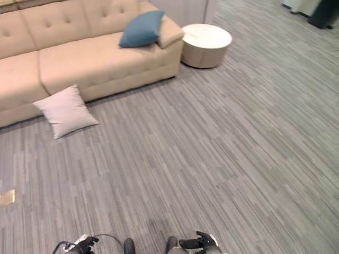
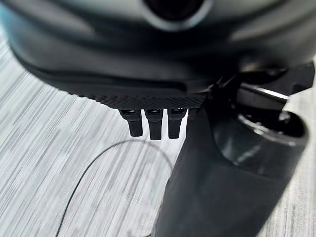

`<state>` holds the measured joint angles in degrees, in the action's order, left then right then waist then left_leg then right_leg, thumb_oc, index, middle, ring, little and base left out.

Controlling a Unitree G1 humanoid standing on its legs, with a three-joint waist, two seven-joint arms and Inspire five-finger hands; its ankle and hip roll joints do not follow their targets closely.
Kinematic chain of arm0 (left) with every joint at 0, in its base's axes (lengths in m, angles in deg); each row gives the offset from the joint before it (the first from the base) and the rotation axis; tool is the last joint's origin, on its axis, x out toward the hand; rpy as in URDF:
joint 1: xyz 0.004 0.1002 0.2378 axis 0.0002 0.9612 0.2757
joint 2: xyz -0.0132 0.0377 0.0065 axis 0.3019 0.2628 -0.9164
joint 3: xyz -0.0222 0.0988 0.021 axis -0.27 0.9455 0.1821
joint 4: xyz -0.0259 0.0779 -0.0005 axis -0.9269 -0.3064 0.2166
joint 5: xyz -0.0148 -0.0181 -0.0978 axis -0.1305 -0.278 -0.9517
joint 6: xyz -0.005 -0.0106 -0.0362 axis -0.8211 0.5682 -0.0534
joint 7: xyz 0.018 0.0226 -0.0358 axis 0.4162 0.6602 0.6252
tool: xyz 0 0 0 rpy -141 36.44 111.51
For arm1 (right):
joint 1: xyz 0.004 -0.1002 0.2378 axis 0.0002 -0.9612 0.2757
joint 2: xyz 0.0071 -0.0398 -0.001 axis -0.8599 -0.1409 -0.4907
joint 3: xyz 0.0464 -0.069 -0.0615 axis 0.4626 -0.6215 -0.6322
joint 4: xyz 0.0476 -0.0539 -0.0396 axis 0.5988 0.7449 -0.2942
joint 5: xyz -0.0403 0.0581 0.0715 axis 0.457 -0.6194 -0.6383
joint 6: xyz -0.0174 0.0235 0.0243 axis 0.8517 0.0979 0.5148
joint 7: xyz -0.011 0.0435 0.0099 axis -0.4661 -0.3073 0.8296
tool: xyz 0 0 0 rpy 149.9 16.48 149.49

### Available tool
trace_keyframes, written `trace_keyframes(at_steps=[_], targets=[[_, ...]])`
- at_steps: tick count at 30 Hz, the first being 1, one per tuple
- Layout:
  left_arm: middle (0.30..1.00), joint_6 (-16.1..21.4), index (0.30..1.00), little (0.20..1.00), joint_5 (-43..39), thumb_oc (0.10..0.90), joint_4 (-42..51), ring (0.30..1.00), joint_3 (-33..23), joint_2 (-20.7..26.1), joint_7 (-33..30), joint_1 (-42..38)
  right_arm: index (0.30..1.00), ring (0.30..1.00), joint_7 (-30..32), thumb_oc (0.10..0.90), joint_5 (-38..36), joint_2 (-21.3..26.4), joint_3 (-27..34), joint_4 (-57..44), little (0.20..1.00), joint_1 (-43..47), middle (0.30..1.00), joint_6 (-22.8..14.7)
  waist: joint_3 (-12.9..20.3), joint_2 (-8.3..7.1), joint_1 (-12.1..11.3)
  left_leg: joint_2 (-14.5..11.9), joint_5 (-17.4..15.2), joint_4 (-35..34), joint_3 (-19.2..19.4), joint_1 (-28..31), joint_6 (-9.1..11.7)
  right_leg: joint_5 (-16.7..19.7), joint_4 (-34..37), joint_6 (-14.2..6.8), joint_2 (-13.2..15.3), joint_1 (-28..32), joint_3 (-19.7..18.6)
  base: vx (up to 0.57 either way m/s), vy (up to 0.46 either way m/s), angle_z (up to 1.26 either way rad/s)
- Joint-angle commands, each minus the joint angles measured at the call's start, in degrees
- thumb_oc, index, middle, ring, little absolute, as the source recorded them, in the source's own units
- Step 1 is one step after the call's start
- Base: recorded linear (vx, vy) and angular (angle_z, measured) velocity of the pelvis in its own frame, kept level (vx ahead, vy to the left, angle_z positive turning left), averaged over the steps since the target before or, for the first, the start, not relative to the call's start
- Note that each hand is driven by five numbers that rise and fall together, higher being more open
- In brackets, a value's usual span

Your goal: Pick up all the scattered cushions and arrange them neatly on the sofa.

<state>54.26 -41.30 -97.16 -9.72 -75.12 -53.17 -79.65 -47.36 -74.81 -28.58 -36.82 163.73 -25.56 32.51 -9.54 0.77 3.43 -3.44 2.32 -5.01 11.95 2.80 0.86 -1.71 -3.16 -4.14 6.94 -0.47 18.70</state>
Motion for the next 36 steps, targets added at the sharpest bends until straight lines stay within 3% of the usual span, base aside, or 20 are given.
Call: trace_keyframes(at_steps=[1, 5, 7, 8, 9, 12, 15, 18, 21, 23, 24, 25, 26, 27, 29, 30, 32, 33, 34, 36], targets=[[0.9, 2.14, 0.9, 0.9, -2.62, 0.8, 1.19, 0.9, -0.84, -1.69, -1.56, -4.79, 0.9, 0.9, 1.56, 0.8, 0.97, 2.51, -1.18, 6.81, 0.9, -2.13, 0.9, 0.92, -1.16, -0.98, 0.92, -5.02, -5.22, 11.1, -1.19, -1.71, 2.65, -6.1, -2.0, 1.88, -2.43, 2.71, -3.38, 0.11, -0.308, 0.06], [0.9, 2.79, 0.9, 0.9, -4.91, 0.8, 6.62, 0.9, 0.19, -2.83, -3.26, -5.45, 0.9, 0.9, 2.59, 0.8, 2.44, 3.71, -1.04, 7.77, 0.9, -1.81, 0.9, 1.95, -4.93, -1.62, -0.7, -9.08, 0.33, 33.24, -3.43, -12.22, 1.84, -8.16, -1.32, 5.46, -4.92, 5.93, -4.39, 0.11, -0.33, -0.1], [0.9, 3.32, 0.9, 0.9, -6.04, 0.8, 7.66, 0.9, 0.64, -3.16, -4.18, -5.04, 0.9, 0.9, 3.41, 0.8, 1.94, 4.82, -1.07, 7.4, 0.9, -0.7, 0.9, 1.8, -5.74, -1.53, -1.74, -6.39, -0.42, 37.83, -4.46, -16.88, 0.86, -9.46, -1.61, 5.98, -5.05, 6.42, -5.2, 0.17, -0.118, -0.25], [0.9, 3.61, 0.9, 0.9, -7.15, 0.8, 7.32, 0.9, -0.06, -3.64, -3.56, -3.26, 0.9, 0.9, 3.83, 0.8, 2.14, 5.26, -1.7, 6.83, 0.9, -0.09, 0.9, 1.32, -5.29, -1.18, -3.9, 0.39, -3.25, 34.95, -5.53, -21.14, -0.13, -10.3, -0.6, 5.18, -5.41, 7.79, -7.08, 0.3, 0.022, -0.55], [0.9, 3.52, 0.9, 0.9, -7.34, 0.8, 6.75, 0.9, -0.74, -3.63, -3.19, -2.28, 0.9, 0.9, 3.97, 0.8, 2.65, 5.3, -2.14, 6.46, 0.9, -0.02, 0.9, 1.26, -4.84, -1.29, -5.04, 1.9, -4.29, 31.14, -5.04, -21.53, -0.57, -10.8, -0.09, 4.65, -5.65, 8.6, -8.1, 0.3, 0.021, -0.7], [0.9, 3.16, 0.9, 0.9, -6.93, 0.8, 5.22, 0.9, -1.71, -3.49, -3.28, -0.96, 0.9, 0.9, 4.56, 0.8, 3.38, 5.43, -3.08, 4.79, 0.9, 0.16, 0.9, 0.84, -4.28, -1.28, -6.57, 2.16, -1.38, 22.89, -2.53, -23.2, -0.51, -11.73, 1.44, 3.84, -6.21, 11.25, -8.98, 0.34, -0.013, -0.85], [0.9, 2.37, 0.9, 0.9, -7.12, 0.8, 0.4, 0.9, -5.02, -3.42, -4.08, 1.09, 0.9, 0.9, 4.87, 0.8, 4.25, 4.82, -4.16, 3.66, 0.9, 0.9, 0.9, 0.31, -3.74, -0.48, -8.41, 3.25, 3.14, 5.25, 3.15, -25.9, 1.17, -13.81, 3.04, 2.46, -7.48, 15.91, -10.91, 0.6, 0.097, -0.42], [0.9, 1.9, 0.9, 0.9, -7.69, 0.8, -1.61, 0.9, -7.93, -2.69, -4.67, 2.73, 0.9, 0.9, 4.9, 0.8, 4.63, 3.89, -4.42, 4.05, 0.9, 1.6, 0.9, 0.62, -3.02, -1.6, -9.06, 2.47, 3.84, 2.61, 6.22, -26.85, 0.75, -15.03, 3.27, 1.4, -6.63, 18.06, -12.08, 0.43, 0.13, -0.46], [0.9, 0.95, 0.9, 0.9, -8.58, 0.8, -5.01, 0.9, -12.48, -1.43, -4.7, 5.69, 0.9, 0.9, 4.14, 0.8, 5.37, 2.59, -4.04, 4.91, 0.9, 1.13, 0.9, 0.94, -0.44, -2.47, -11.2, 1.68, 9.0, 3.66, 5.57, -26.08, -0.83, -14.14, 1.72, 0.38, -6.41, 18.68, -13.25, 0.63, 0.192, -0.69], [0.9, 0.78, 0.9, 0.9, -9.63, 0.8, -6.49, 0.9, -15.13, -0.22, -4.34, 6.79, 0.9, 0.9, 3.4, 0.8, 6.06, 0.94, -3.65, 6.03, 0.9, -0.65, 0.9, 1.19, 1.35, -6.4, -12.89, 5.31, 7.68, 5.89, 3.9, -24.95, -2.23, -4.98, -5.96, -5.17, -2.22, 17.59, -10.94, 0.62, 0.227, -0.21], [0.9, 0.75, 0.9, 0.9, -10.03, 0.8, -6.0, 0.9, -15.9, 0.15, -4.39, 6.62, 0.9, 0.9, 2.99, 0.8, 5.91, 0.18, -3.56, 5.93, 0.9, -1.0, 0.9, 1.34, 1.56, -6.69, -13.62, 5.25, 7.05, 6.7, 4.28, -24.54, -3.24, 2.43, -11.8, -7.5, -1.15, 15.3, -10.4, 0.3, 0.138, 0.26], [0.9, 0.74, 0.9, 0.9, -10.03, 0.8, -5.99, 0.9, -15.9, 0.17, -4.39, 6.63, 0.9, 0.9, 2.99, 0.8, 5.91, 0.16, -3.56, 5.93, 0.9, -1.0, 0.9, 1.34, 1.62, -6.75, -13.62, 5.29, 7.01, 6.73, 4.31, -24.59, -3.26, 2.39, -11.84, -7.52, -1.1, 15.23, -10.4, 0.31, 0.152, 0.54], [0.9, 0.49, 0.9, 0.9, -11.72, 0.8, -5.66, 0.9, -17.36, 0.53, -4.99, 5.86, 0.9, 0.9, 2.42, 0.8, 5.48, -0.41, -3.92, 5.69, 0.9, -1.16, 0.9, 1.57, 1.66, -7.17, -13.76, 6.24, 5.64, 6.99, 3.62, -23.33, -4.27, 9.42, -18.1, -10.32, 0.61, 13.34, -9.36, 0.55, 0.307, 0.51], [0.9, 0.47, 0.9, 0.9, -14.37, 0.8, -5.1, 0.9, -18.59, 0.66, -5.63, 4.47, 0.9, 0.9, 2.35, 0.8, 4.8, 0.15, -3.55, 4.13, 0.9, -0.67, 0.9, 1.78, 1.1, -5.29, -12.72, 8.01, 3.06, 5.67, 0.36, -18.16, -6.6, 15.81, -30.99, -8.99, 3.34, 7.67, -7.66, 0.54, 0.306, 0.43], [0.9, 0.44, 0.9, 0.9, -15.42, 0.8, -4.8, 0.9, -18.36, 0.92, -5.97, 3.46, 0.9, 0.9, 2.97, 0.8, 3.53, 0.85, -2.09, 3.16, 0.9, -0.52, 0.9, 1.44, 0.63, -3.93, -11.19, 8.51, 1.45, 4.52, -2.51, -14.84, -7.61, 17.16, -38.03, -7.15, 2.86, 4.38, -8.86, 0.6, 0.28, 1.02], [0.9, 1.25, 0.9, 0.9, -16.3, 0.8, -3.09, 0.9, -17.05, 0.71, -6.16, 1.92, 0.9, 0.9, 3.85, 0.8, 1.76, 2.24, 0.09, 2.3, 0.9, -0.16, 0.9, 0.97, -1.01, -1.07, -7.78, 8.25, -0.51, 3.3, -6.61, -8.83, -8.15, 9.36, -46.23, -4.24, 3.65, -3.54, -8.69, 0.62, 0.247, 1.23], [0.9, 1.7, 0.9, 0.9, -16.36, 0.8, -2.58, 0.9, -16.12, 0.64, -6.2, 1.14, 0.9, 0.9, 4.13, 0.8, 1.4, 2.61, 0.47, 2.01, 0.9, -0.26, 0.9, 0.75, -1.79, -0.11, -6.45, 8.07, -1.33, 3.02, -7.92, -6.5, -7.91, 6.04, -45.95, -2.95, 5.33, -6.46, -6.95, 0.51, 0.07, 1.32], [0.9, 2.79, 0.9, 0.9, -16.87, 0.8, 0.06, 0.9, -13.82, -0.08, -6.46, -1.47, 0.9, 0.9, 4.62, 0.8, 1.26, 2.33, 0.23, 1.66, 0.9, 0.13, 0.9, 0.0, -3.09, 0.79, -4.54, 7.97, -2.98, 2.85, -10.78, -2.78, -7.33, 0.42, -39.04, -1.11, 6.77, -10.43, -3.33, 0.64, -0.096, 1.49], [0.9, 3.28, 0.9, 0.9, -17.21, 0.8, 1.67, 0.9, -12.61, -0.34, -6.51, -2.64, 0.9, 0.9, 4.74, 0.8, 1.54, 2.05, -0.16, 1.5, 0.9, 0.23, 0.9, -0.09, -3.39, 0.97, -3.81, 8.09, -3.64, 2.56, -12.95, -1.29, -6.79, -1.25, -33.16, -0.48, 5.55, -11.3, -2.93, 0.66, -0.224, 1.22], [0.9, 3.73, 0.9, 0.9, -16.4, 0.8, 4.04, 0.9, -9.93, -1.21, -6.6, -4.79, 0.9, 0.9, 4.62, 0.8, 1.92, 1.24, -0.94, 1.62, 0.9, 0.14, 0.9, 0.31, -3.82, 0.37, -1.55, 8.71, -5.82, 0.7, -17.81, 3.36, -5.2, 0.63, -15.48, -1.27, 1.77, -13.48, -6.07, 0.57, -0.28, 1.32]])
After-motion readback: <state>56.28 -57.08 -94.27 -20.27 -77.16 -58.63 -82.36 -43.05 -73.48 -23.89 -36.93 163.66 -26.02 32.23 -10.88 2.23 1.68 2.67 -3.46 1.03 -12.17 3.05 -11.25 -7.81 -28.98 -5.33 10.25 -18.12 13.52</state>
